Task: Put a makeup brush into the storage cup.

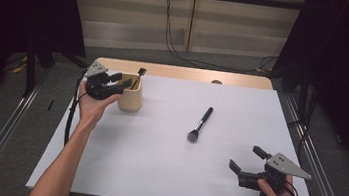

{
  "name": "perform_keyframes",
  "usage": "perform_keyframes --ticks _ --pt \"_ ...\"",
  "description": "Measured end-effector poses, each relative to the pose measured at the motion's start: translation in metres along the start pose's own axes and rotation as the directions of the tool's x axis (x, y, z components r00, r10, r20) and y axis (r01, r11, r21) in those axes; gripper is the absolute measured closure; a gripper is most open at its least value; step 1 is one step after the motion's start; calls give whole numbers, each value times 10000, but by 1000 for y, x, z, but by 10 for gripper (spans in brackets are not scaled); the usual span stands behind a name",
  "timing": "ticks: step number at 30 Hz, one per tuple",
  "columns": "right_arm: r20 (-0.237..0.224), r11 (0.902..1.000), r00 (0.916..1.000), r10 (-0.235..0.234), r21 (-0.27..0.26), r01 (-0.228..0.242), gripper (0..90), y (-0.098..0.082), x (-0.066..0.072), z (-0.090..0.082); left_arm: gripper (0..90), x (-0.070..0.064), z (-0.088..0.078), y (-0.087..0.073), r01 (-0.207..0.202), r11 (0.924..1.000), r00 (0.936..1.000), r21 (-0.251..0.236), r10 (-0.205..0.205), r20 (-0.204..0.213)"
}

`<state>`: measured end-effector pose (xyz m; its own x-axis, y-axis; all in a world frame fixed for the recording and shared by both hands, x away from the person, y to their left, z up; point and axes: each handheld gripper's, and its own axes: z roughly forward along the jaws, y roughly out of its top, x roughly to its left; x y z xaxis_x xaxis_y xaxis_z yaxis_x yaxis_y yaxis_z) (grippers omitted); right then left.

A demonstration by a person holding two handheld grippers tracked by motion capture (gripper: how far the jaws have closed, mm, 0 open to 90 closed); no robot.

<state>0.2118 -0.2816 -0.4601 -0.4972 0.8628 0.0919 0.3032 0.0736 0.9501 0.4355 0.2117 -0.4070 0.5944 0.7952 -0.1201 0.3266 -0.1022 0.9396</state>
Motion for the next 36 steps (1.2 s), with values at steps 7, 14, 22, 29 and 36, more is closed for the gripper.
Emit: perform_keyframes --ticks 7,14,22,29,36 --pt "-4 10000 10000 -1 0 1 0 0 0 0 240 -2 -3 2 209 9997 9998 102 -209 -78" --pt "-10 10000 10000 -11 -4 11 0 0 0 0 114 -2 -9 3 234 9997 9996 99 -233 -146" --pt "-6 10000 10000 19 -17 -19 0 0 0 1 54 -4 -18 3 222 9998 9997 -21 -222 -66" --pt "4 10000 10000 20 -24 -20 0 0 0 1 15 -5 -26 0 116 9999 9999 -55 -116 28" --pt "-6 10000 10000 25 -10 -25 0 0 0 1 15 -9 -34 -6 137 9999 9997 33 -138 224"
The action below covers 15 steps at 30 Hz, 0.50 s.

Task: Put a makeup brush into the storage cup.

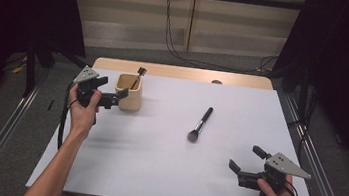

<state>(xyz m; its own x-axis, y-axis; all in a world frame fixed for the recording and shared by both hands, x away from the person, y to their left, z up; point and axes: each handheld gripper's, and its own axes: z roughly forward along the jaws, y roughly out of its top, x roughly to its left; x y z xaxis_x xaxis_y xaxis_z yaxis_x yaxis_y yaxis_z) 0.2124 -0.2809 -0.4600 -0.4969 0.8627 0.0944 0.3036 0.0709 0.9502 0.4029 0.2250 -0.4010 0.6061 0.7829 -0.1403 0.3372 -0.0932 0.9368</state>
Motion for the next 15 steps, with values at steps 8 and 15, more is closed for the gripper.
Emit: perform_keyframes --ticks 8,15 --pt "10 10000 10000 9 -21 -9 0 0 0 0 21 -5 -9 -6 -204 9997 9998 113 204 16" --pt "31 10000 10000 -5 11 5 0 0 -1 -1 18 -11 -20 -16 -318 9995 9994 -84 319 144"
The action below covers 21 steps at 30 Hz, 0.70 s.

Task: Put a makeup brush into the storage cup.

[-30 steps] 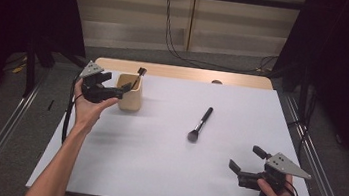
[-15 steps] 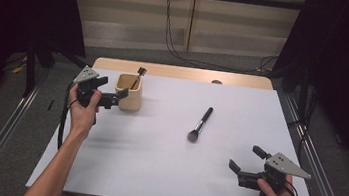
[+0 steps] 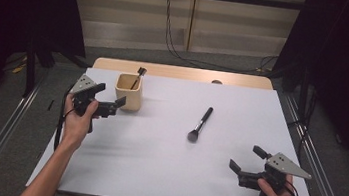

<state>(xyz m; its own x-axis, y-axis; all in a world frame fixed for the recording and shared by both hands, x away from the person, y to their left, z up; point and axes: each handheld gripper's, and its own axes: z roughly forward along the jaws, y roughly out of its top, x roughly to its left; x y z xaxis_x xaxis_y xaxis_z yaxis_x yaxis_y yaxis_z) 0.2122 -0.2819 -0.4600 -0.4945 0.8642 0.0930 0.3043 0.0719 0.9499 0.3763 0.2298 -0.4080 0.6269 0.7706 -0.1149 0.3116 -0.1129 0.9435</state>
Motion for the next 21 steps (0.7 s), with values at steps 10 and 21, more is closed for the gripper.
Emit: perform_keyframes --ticks 10,21 --pt "27 10000 10000 33 -23 -33 0 0 0 -1 24 -11 -16 -5 -374 9992 9991 165 377 -179" --pt "39 10000 10000 31 -42 -30 0 0 0 -1 35 -26 -39 -15 -720 9974 9972 36 720 -182"
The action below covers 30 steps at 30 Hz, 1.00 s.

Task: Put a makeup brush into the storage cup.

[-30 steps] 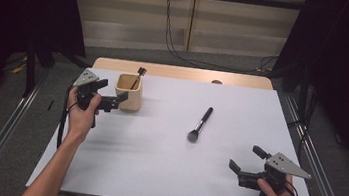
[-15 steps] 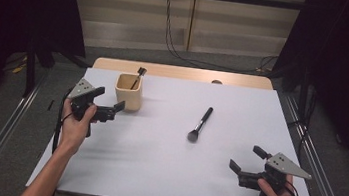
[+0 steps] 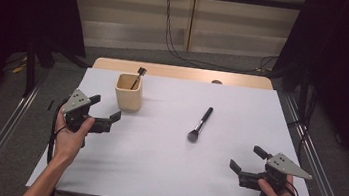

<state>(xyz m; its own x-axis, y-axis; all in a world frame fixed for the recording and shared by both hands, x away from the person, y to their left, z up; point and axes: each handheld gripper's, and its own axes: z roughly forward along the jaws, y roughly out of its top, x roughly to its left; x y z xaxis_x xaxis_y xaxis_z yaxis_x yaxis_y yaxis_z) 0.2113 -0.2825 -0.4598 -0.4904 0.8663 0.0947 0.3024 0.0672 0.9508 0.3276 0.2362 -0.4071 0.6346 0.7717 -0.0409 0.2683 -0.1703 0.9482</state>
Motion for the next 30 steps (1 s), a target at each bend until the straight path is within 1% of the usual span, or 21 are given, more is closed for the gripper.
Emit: perform_keyframes --ticks 1,2,3,4,5,6,7,9,11,13,16,17,19,22,23,25,29,30 --pt "0 10000 10000 1 4 -1 0 0 0 0 27 -1 -2 -1 -65 10000 10000 16 65 -73" --pt "5 10000 10000 8 4 -8 0 0 0 0 24 -1 -3 -2 -65 10000 10000 -44 65 -22" --pt "6 10000 10000 -1 21 1 0 0 0 0 24 -1 -4 -4 -47 9999 9999 -95 48 155" --pt "6 10000 10000 -1 21 1 0 0 0 0 24 -1 -5 -4 -36 9999 9997 -113 38 221" --pt "5 10000 10000 -5 17 5 0 0 0 0 27 -2 -6 -5 -23 10000 9998 -15 23 212" --pt "4 10000 10000 -2 16 2 0 0 0 0 27 -3 -7 -6 -116 9999 9999 -18 116 42" --pt "15 10000 10000 -8 19 7 0 0 0 0 27 -4 -7 -7 -128 9999 9999 -41 127 -44" --pt "27 10000 10000 4 14 -4 0 0 0 0 35 -5 -10 -8 -63 9998 10000 -211 64 24" --pt "33 10000 10000 4 -11 -4 0 0 0 0 34 -7 -13 -10 -177 9996 9998 -225 175 -77" --pt "43 10000 10000 -6 -2 6 0 0 0 0 33 -10 -17 -14 5 9992 9999 -392 -10 -120" --pt "62 10000 10000 30 11 -30 0 0 0 0 35 -12 -22 -19 8 9996 10000 -299 -10 -71" --pt "61 10000 10000 32 13 -32 0 0 0 0 39 -12 -24 -21 129 9994 9999 -310 -131 -42" --pt "60 10000 10000 -2 24 2 0 0 0 1 38 -13 -27 -23 14 9997 10000 -263 -16 -86" --pt "68 10000 10000 46 17 -46 0 0 0 1 38 -14 -31 -27 119 9996 9999 -250 -120 -40" --pt "58 10000 10000 30 9 -30 0 0 0 2 38 -14 -32 -28 46 9998 10000 -200 -48 -64" --pt "47 10000 10000 24 44 -25 0 0 1 3 35 -14 -34 -30 136 9997 9997 -188 -139 -179" --pt "79 10000 9999 65 50 -66 0 0 1 3 33 -14 -40 -34 251 9996 9995 -163 -254 -189" --pt "93 10000 9999 46 46 -46 0 0 0 3 33 -14 -41 -35 199 9997 9996 -148 -202 -181"
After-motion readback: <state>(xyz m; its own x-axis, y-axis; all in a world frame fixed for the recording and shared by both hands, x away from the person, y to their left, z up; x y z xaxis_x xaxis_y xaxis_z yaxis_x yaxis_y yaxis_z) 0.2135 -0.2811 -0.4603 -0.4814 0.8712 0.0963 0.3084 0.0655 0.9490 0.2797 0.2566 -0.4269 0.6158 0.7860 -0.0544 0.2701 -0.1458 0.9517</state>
